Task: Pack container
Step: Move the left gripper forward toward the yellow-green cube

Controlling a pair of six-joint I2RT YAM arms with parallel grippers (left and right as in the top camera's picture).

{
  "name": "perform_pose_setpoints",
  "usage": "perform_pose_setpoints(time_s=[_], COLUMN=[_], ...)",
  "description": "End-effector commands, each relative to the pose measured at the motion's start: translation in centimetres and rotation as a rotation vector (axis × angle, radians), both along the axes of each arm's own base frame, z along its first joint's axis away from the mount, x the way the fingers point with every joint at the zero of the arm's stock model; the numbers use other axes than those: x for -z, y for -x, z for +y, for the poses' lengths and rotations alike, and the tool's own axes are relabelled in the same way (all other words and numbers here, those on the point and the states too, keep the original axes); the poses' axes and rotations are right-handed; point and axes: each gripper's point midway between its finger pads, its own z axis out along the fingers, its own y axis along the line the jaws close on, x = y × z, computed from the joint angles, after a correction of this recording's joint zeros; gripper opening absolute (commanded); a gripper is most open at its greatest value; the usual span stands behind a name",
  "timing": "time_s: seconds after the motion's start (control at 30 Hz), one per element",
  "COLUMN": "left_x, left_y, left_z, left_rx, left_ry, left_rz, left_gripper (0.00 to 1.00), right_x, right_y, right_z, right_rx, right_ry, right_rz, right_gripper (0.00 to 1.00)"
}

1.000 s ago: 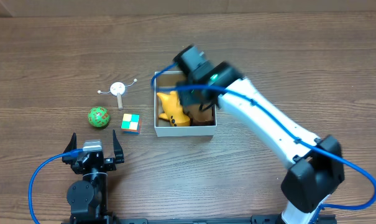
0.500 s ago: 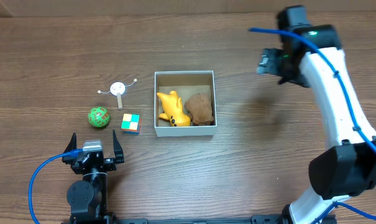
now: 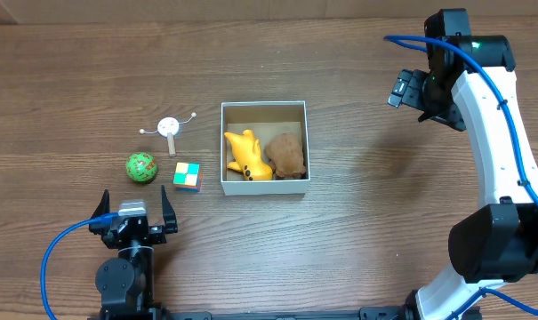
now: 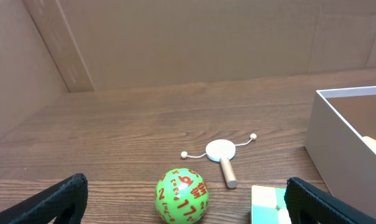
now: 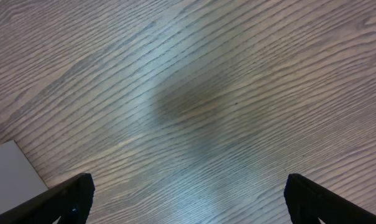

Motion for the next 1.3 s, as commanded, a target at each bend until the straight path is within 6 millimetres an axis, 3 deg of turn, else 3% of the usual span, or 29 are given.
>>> perform_pose_setpoints(time_s=[0.0,0.4,0.57,0.73,0.87,1.1,1.27], left_x=[0.1,0.1,-0.1,-1.2,-3.0,-8.6,-11.5], left_y=[0.0,-0.1,-0.2,0.0,0.7,2.2,1.7], left_z=[-0.3,-0.5,-1.8,-4.7,-5.7,-5.7,-5.6], left_rx=[0.019,0.029,0.104,0.272,0.319,0.31,0.307], left_ry=[-0.018,-0.011,0.01,0.042,0.135,0.137,0.117], left_rz=[0.0,-0.002,-0.011,-0.043,-0.045,-0.015,0.105], left_gripper=[1.0,1.0,1.0,1.0,1.0,1.0,1.0], right_x=[-1.6,-1.6,-1.6,-1.6,-1.6,-1.6,-1.6], right_y=[-0.2,-0.2,-0.2,-0.2,-0.2,-0.2,-0.2], right_z=[0.1,0.1,0.1,0.1,0.1,0.1,0.1], right_rx=[-0.001,-0.001,-0.001,-0.001,-0.001,-0.001,-0.001], right_ry=[-0.002,-0.002,-0.002,-0.002,-0.002,-0.002,-0.002], right_rz=[-0.049,-0.049,-0.049,-0.049,-0.049,-0.049,-0.049], right_gripper=[1.0,1.0,1.0,1.0,1.0,1.0,1.0])
